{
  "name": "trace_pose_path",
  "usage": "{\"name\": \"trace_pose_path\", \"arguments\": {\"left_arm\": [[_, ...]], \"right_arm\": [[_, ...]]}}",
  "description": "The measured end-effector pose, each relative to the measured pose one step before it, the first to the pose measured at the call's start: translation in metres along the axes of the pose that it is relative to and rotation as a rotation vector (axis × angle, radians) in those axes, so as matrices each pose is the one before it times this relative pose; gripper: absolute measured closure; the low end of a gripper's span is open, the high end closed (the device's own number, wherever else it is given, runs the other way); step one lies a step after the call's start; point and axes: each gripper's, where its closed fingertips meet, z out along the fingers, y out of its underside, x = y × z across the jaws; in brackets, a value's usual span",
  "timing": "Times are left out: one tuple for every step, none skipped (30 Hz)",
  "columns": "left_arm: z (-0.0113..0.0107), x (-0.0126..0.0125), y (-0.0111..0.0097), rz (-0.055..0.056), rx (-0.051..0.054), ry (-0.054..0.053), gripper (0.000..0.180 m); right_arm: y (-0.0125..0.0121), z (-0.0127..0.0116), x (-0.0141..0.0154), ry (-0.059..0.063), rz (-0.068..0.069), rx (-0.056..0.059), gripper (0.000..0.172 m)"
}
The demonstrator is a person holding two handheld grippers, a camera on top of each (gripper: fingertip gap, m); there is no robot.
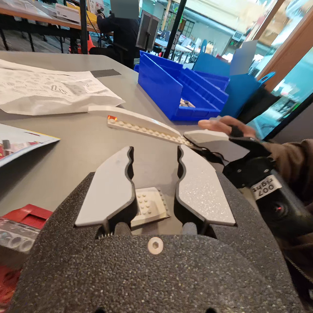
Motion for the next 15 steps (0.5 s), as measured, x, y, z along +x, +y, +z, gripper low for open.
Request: {"name": "trace_pose_path", "arguments": {"left_arm": [[0.00098, 0.00204, 0.00009, -0.0407, 0.003, 0.0234, 0.131], [0.00098, 0.00258, 0.00051, -0.0351, 0.0036, 0.027, 0.133], [0.0007, 0.00267, 0.00012, -0.0289, 0.0077, 0.027, 0.136], [0.00038, 0.00306, -0.00072, -0.0245, 0.013, 0.0285, 0.139], [-0.00006, 0.00351, -0.00176, -0.0226, 0.0189, 0.031, 0.143], [-0.00046, 0.00349, -0.0022, -0.0184, 0.0195, 0.0282, 0.15], [-0.00068, 0.00082, -0.00179, -0.0142, 0.0161, 0.0097, 0.153], [-0.00074, 0.001, -0.00116, -0.0019, 0.0104, 0.0108, 0.155], [-0.00073, 0.00157, -0.00069, 0.0047, 0.0053, 0.015, 0.157], [-0.00066, 0.00106, -0.00115, 0.0074, 0.0065, 0.0075, 0.159], [-0.00055, 0.00125, -0.00147, 0.0105, 0.0081, 0.0056, 0.161], [-0.0007, 0.00122, -0.0016, 0.0115, 0.0073, 0.0025, 0.162], [-0.00062, 0.00069, -0.00124, 0.016, 0.0042, -0.002, 0.163], [-0.00102, -0.00046, -0.0015, 0.0214, 0.0044, -0.0101, 0.164], [-0.00165, -0.00178, -0.00239, 0.0249, 0.0073, -0.0186, 0.165]], "right_arm": [[-0.00346, 0.00002, 0.00109, 0.0094, -0.0001, 0.0146, 0.167], [-0.00383, -0.00027, 0.00141, 0.0118, -0.0046, 0.0168, 0.167], [-0.00432, -0.0005, 0.00102, 0.0103, -0.0062, 0.0197, 0.167], [-0.00443, -0.00049, 0.00029, 0.0063, -0.0057, 0.0196, 0.167], [-0.00449, -0.00049, -0.00046, 0.0017, -0.0073, 0.0206, 0.167], [-0.00363, -0.00016, -0.00108, 0.001, -0.01, 0.0165, 0.167], [-0.00326, -0.00015, -0.00038, 0.0051, -0.0092, 0.0157, 0.167], [-0.00164, 0.00041, -0.00032, 0.0017, -0.0055, 0.0059, 0.167], [-0.00051, 0.0008, -0.00093, -0.0033, 0.0018, 0.0019, 0.166], [-0.00036, 0.00087, -0.00156, -0.0083, 0.0028, 0.0017, 0.164], [-0.0001, 0.00084, -0.00169, -0.0093, 0.0014, 0.0008, 0.163], [-0.00022, 0.00061, -0.00155, -0.0107, 0.0064, 0.002, 0.16], [-0.00017, 0.00031, -0.00254, -0.0223, 0.0179, 0.0042, 0.157], [-0.00138, -0.00042, -0.00344, -0.0347, 0.0343, 0.0188, 0.153], [-0.00217, -0.0011, -0.00445, -0.0459, 0.0469, 0.0295, 0.151]]}}
